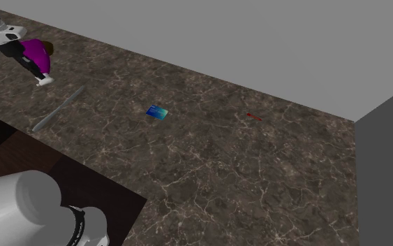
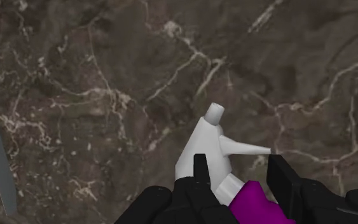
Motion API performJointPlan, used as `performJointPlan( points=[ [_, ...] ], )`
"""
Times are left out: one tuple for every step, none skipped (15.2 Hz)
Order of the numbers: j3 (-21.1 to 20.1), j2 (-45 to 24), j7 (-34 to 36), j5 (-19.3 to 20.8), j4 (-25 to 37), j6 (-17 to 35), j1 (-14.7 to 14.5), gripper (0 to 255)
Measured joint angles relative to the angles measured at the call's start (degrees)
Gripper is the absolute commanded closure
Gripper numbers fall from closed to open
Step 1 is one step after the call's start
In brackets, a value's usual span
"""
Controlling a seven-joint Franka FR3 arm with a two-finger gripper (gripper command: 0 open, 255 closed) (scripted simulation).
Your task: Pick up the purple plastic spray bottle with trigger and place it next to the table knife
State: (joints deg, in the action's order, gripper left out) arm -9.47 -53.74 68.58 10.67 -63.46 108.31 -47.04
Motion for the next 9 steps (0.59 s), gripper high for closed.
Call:
performJointPlan(
  points=[
    [0.0, -0.08, 0.02, 0.01, 0.14, 0.0, -0.02, 255],
    [-0.03, -0.09, -0.01, 0.01, 0.21, 0.03, -0.02, 255],
    [-0.02, -0.1, 0.04, 0.03, 0.26, -0.01, -0.03, 255],
    [-0.03, 0.01, 0.06, 0.04, 0.07, 0.15, 0.0, 255],
    [-0.04, 0.08, 0.08, 0.05, -0.07, 0.29, 0.03, 0],
    [-0.05, -0.06, 0.08, 0.04, -0.18, 0.45, 0.01, 0],
    [-0.06, -0.17, 0.07, 0.03, -0.24, 0.52, 0.0, 0],
    [-0.06, -0.21, 0.07, 0.03, -0.29, 0.57, 0.0, 0],
    [-0.07, -0.21, 0.07, 0.03, -0.33, 0.6, 0.0, 0]
  ],
)
